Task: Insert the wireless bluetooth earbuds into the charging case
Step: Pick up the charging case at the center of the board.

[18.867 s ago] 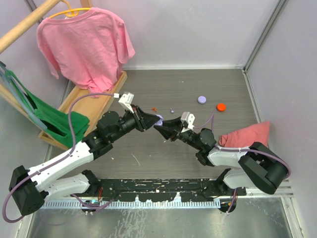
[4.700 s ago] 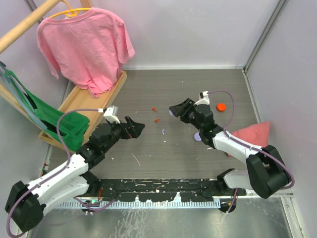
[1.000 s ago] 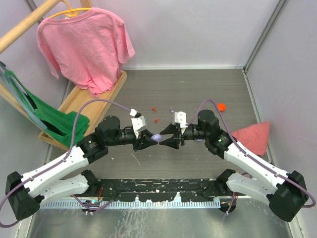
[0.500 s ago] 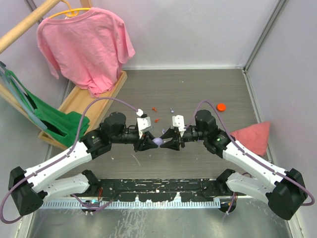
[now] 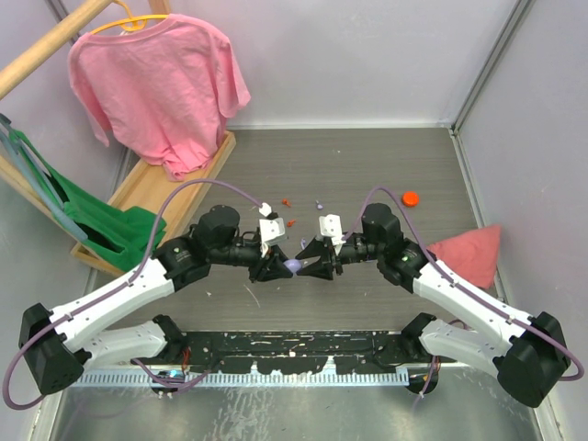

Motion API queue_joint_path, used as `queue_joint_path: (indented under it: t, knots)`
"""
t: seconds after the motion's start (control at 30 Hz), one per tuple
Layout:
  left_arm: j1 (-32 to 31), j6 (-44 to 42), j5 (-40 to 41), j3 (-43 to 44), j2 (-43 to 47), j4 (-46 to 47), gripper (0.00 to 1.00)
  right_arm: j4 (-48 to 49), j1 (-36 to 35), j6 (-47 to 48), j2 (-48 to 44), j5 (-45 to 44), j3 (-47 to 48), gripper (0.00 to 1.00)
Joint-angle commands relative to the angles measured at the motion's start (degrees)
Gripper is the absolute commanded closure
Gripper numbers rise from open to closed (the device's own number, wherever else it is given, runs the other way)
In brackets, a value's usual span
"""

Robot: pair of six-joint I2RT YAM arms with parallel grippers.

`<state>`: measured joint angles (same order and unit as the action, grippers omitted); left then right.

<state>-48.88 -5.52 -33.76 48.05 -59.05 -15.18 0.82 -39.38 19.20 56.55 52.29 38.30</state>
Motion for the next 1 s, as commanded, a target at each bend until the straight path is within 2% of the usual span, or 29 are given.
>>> queue_joint_path:
  t: [0.0, 0.37, 0.5, 0.63, 0.73, 0.87, 0.97]
  knots:
    - [0.20, -0.90, -1.75, 2.85, -0.10, 0.38, 1.00, 3.61, -0.63, -1.48, 0.30, 1.40, 2.82, 0.57]
    - [0.14, -1.42, -2.27, 3.54, -0.72, -0.92, 1.00, 3.52, -1.23, -3.18, 1.81, 2.10, 4.38, 0.62]
    - [0.16, -1.60, -0.98, 3.32, -0.32, -1.23, 0.97, 2.69, -1.22, -3.29, 2.14, 1.34, 4.96, 0.71]
    - [0.11, -0.71, 0.54, 1.86, 1.51, 0.71, 0.80, 1.91, -1.23, -3.54, 2.40, 0.48, 5.35, 0.86]
    - [0.11, 0.14, 2.58, -0.27, 3.64, 3.36, 0.66, 2.00, -1.17, -4.20, 2.31, 0.27, 5.63, 0.93]
    - [0.17, 1.46, 6.17, -3.96, 7.35, 8.63, 0.46, 4.31, -1.11, -5.96, 1.52, -0.95, 5.18, 0.97]
    - [0.11, 2.50, 9.74, -7.84, 11.10, 13.91, 0.36, 10.49, -1.06, -9.77, 0.24, -1.66, 3.20, 0.98]
